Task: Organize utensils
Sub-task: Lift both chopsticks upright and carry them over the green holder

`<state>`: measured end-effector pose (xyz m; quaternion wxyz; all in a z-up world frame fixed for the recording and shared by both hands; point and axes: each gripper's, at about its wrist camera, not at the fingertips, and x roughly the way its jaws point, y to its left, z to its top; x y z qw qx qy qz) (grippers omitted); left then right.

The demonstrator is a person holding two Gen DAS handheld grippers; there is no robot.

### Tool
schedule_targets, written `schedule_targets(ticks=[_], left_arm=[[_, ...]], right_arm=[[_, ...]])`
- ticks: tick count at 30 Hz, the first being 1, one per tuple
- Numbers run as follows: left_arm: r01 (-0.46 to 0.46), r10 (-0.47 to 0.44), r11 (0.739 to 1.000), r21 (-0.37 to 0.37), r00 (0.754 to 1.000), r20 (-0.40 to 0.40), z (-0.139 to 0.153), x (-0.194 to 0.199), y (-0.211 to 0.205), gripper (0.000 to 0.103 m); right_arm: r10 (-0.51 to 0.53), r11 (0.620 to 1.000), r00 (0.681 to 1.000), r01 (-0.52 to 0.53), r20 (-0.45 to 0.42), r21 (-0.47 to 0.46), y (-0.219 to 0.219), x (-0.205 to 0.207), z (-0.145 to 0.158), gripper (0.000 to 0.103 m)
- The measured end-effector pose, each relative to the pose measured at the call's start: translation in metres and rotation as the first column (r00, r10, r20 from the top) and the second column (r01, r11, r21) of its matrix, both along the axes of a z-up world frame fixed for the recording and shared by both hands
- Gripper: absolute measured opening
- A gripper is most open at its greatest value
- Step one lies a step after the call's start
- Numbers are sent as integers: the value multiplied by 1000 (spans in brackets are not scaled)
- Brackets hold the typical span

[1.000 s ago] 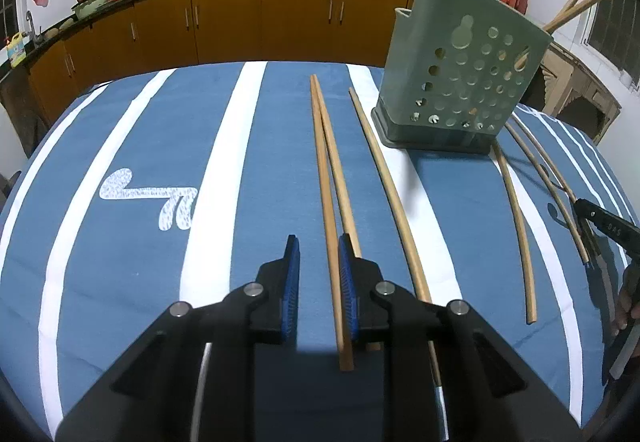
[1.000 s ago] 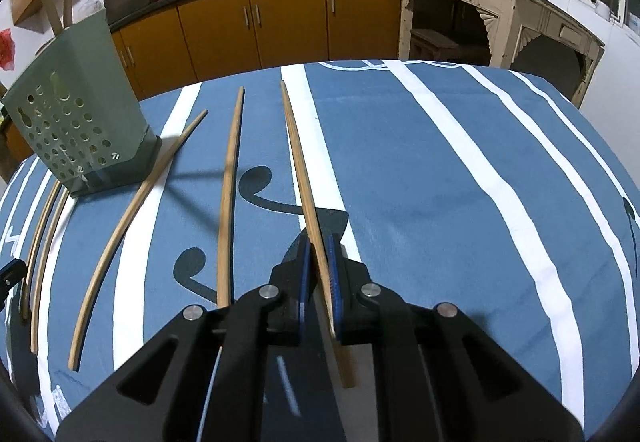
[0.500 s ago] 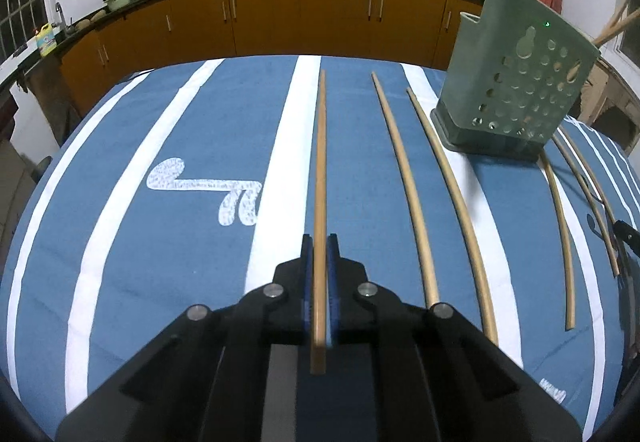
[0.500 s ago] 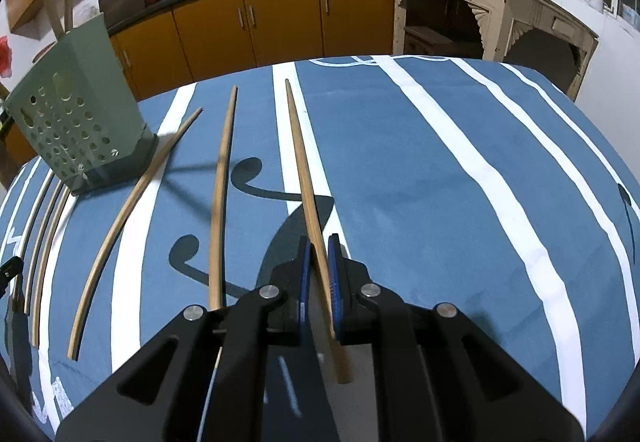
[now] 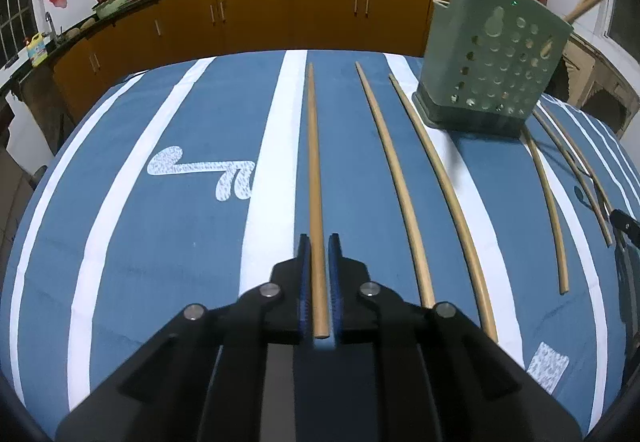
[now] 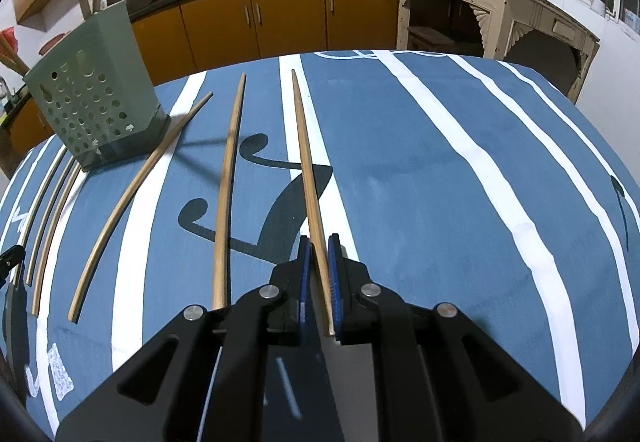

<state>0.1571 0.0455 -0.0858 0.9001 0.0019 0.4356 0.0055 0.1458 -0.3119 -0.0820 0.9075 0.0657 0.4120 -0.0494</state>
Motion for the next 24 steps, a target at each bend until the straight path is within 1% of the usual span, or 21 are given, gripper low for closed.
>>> schedule_targets(ticks=[3,6,9,13,16,20,22,24], left_arm=[[10,-10,1000,10,1000,-2,0,-1,-1,8],[22,-22,1000,22,1000,3,4,-5,0,8],[35,-37,999,35,998,45,19,-13,1,8],[54,-59,997,48,991,121,47,-25,2,8],[57,-62,998,35,983,174,65,-33,5,8],[53,-50,999,-8,970,237,89,-37,10,8],[50,-40,998,-30,964,262,99,-39,12,8],[48,-38,998,-30,960,276,103,-39,13,8]], right_arm=[[-1,1000,1000,1,5,7,-2,-4,2,9],[-5,1000,999,4,44,9,-4,-14,12,9],[-3,1000,996,4,93,-8,-5,-22,28,9],[-1,999,985,7,175,-32,-7,-32,54,9],[-1,999,972,10,236,-38,-8,-38,73,7],[1,999,957,9,292,-34,-10,-41,92,5],[5,1000,955,3,296,-27,-10,-41,92,4],[7,1000,961,0,278,-23,-12,-40,87,4]])
